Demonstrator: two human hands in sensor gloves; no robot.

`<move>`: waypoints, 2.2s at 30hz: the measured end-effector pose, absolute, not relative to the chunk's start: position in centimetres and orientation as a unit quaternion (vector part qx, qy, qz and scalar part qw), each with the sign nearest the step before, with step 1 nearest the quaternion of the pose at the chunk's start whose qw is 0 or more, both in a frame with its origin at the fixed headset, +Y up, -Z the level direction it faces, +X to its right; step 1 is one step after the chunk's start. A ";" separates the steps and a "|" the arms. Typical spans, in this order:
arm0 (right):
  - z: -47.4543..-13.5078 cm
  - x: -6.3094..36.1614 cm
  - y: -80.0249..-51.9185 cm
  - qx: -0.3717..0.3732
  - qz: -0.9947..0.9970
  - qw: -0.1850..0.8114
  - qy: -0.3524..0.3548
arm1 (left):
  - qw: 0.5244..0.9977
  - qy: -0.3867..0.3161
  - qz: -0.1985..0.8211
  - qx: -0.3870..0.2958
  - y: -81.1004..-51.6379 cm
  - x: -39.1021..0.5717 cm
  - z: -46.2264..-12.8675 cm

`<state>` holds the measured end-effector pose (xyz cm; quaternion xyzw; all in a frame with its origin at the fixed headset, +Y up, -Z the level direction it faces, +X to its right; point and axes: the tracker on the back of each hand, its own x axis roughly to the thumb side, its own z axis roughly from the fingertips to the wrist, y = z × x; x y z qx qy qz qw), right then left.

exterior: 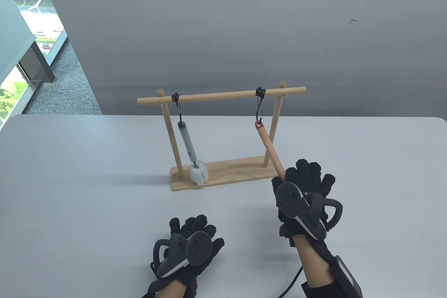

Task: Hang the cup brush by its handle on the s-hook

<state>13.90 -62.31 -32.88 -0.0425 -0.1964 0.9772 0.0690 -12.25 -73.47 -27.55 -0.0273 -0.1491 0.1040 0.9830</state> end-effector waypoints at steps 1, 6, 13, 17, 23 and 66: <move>-32.9 13.9 -62.4 -0.042 0.977 0.068 -0.196 | 0.983 -0.149 0.104 -0.027 -73.5 -12.3 -27.6; -32.6 14.1 -62.7 -0.033 0.977 0.078 -0.197 | 0.983 -0.149 0.104 -0.027 -73.5 -12.3 -27.5; -31.8 14.6 -62.6 -0.017 0.974 0.084 -0.208 | 0.983 -0.147 0.105 -0.026 -73.5 -12.3 -27.5; -31.1 15.0 -62.6 -0.004 0.972 0.094 -0.214 | 0.983 -0.146 0.105 -0.027 -73.5 -12.4 -27.5; -30.0 15.9 -62.7 0.009 0.969 0.111 -0.221 | 0.984 -0.144 0.104 -0.027 -73.5 -12.4 -27.5; -28.3 17.5 -72.3 0.134 0.989 0.037 -0.046 | 0.980 -0.170 0.107 -0.001 -73.2 -12.1 -27.1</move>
